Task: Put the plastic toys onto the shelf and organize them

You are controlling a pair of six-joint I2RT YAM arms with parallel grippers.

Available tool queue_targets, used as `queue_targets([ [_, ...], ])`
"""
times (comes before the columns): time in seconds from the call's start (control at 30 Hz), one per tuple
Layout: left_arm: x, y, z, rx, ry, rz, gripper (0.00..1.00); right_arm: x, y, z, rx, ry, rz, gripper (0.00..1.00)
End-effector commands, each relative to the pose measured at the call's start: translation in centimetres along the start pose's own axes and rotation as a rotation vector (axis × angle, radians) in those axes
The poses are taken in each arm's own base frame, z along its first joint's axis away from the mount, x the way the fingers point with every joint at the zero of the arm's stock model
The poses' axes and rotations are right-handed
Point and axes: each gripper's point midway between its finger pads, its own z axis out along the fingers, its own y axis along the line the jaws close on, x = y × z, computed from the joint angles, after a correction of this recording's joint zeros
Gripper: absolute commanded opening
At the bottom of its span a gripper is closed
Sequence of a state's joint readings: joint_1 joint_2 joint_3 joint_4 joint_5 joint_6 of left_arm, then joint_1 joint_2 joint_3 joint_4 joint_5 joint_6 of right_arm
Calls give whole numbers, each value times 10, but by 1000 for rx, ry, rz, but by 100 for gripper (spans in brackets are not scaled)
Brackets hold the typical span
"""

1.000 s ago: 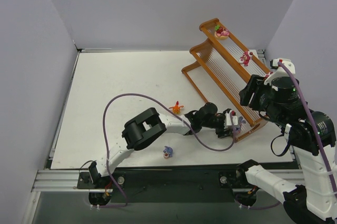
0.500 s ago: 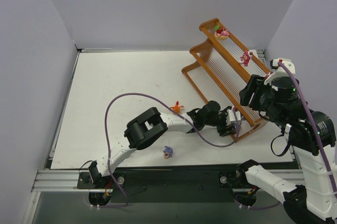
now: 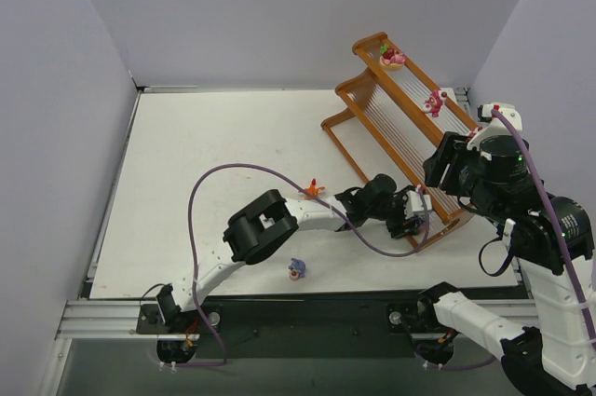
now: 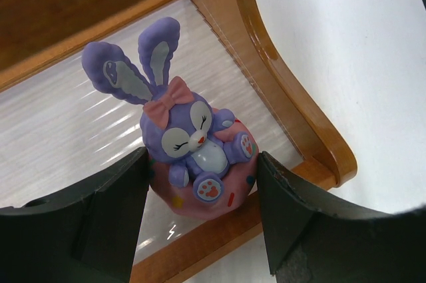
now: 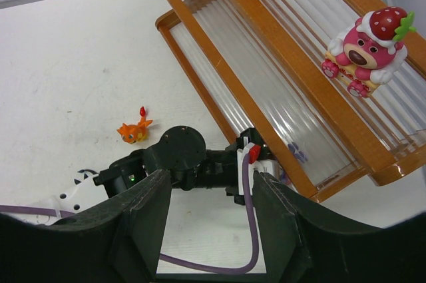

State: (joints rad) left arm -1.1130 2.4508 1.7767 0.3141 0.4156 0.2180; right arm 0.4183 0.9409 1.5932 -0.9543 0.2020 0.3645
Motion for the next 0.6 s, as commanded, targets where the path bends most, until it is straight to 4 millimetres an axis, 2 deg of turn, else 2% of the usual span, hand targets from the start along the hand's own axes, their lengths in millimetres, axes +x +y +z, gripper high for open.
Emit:
queue_targets([
  [0.0, -6, 1, 3, 14, 9, 28, 31, -1, -2, 4, 20, 6, -1, 52],
  [0.13, -12, 2, 3, 18, 14, 45, 33, -1, -1, 6, 20, 7, 0, 52],
  [0.57, -2, 2, 6, 46, 52, 36, 43, -5, -4, 7, 37, -8, -6, 52],
])
